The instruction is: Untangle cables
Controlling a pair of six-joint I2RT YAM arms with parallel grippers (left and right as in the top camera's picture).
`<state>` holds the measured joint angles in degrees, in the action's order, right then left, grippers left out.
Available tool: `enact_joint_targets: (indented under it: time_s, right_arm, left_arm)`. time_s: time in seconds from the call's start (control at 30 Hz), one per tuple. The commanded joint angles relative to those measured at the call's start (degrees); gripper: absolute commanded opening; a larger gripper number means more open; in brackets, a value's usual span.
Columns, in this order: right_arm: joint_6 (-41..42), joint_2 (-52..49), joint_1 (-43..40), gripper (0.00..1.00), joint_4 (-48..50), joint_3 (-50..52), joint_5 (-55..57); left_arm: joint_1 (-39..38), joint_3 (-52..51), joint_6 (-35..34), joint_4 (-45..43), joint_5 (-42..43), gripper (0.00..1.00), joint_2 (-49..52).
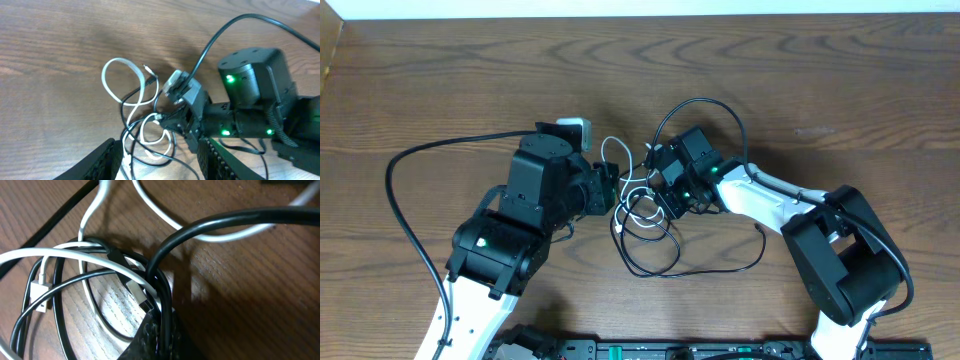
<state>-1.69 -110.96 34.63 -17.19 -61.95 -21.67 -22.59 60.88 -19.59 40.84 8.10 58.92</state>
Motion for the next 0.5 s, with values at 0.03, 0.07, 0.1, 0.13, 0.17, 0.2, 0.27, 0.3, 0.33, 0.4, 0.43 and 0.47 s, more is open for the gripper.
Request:
enact_joint_targets:
  time_s: [0.03,0.07,0.1,0.13,0.17,0.2,0.27,0.3,0.33,0.4,0.43,0.47]
  right_arm:
    - [3.04,0.13,-0.11,0.01,-2.82,-0.81,3.39]
    - [3.19,1.42,-0.28,0.01,-3.87,-1.44,4.07]
    - [3.45,3.1,-0.5,0.01,-5.14,-2.16,5.01]
    - [3.61,4.66,-0.7,0.01,-6.21,-2.75,5.84]
    - [4.0,6.82,-0.98,0.01,-7.52,-3.52,6.93]
    - [4.28,8.61,-1.27,0.01,-8.46,-4.15,7.72]
    - [4.68,12.92,-2.19,0.01,-10.58,-5.62,8.02]
    - [4.87,15.26,-2.67,0.01,-11.56,-6.34,8.02]
    - [5.31,17.51,-3.04,0.01,-12.46,-7.02,8.0]
    - [6.38,21.53,-3.76,0.01,-13.97,-8.09,7.56]
    - [6.38,23.41,-4.17,0.01,-14.75,-8.5,7.34]
    - [6.38,25.09,-4.5,0.01,-15.45,-8.79,7.32]
  left_arm:
    - [0.17,1.6,0.42,1.4,-2.16,0.53,-0.68]
    - [0.17,1.6,0.24,1.6,-2.16,0.53,-0.61]
    - [0.17,1.6,0.26,1.84,-2.14,0.54,-0.55]
    - [0.17,1.6,0.24,2.03,-2.14,0.56,-0.48]
    - [0.17,1.6,0.24,2.25,-2.1,0.57,-0.31]
    - [0.17,1.6,0.31,2.45,-1.9,0.6,-0.15]
    - [0.17,1.6,0.35,2.84,-1.22,0.63,0.35]
    - [0.17,1.55,0.37,2.84,-0.61,0.64,0.79]
    - [0.17,1.51,0.55,2.8,0.13,0.65,1.18]
    - [0.17,1.49,0.55,2.58,1.11,0.68,2.49]
    - [0.17,1.49,0.72,2.36,1.84,0.7,3.21]
    - [0.17,1.49,1.29,1.97,2.8,0.71,3.98]
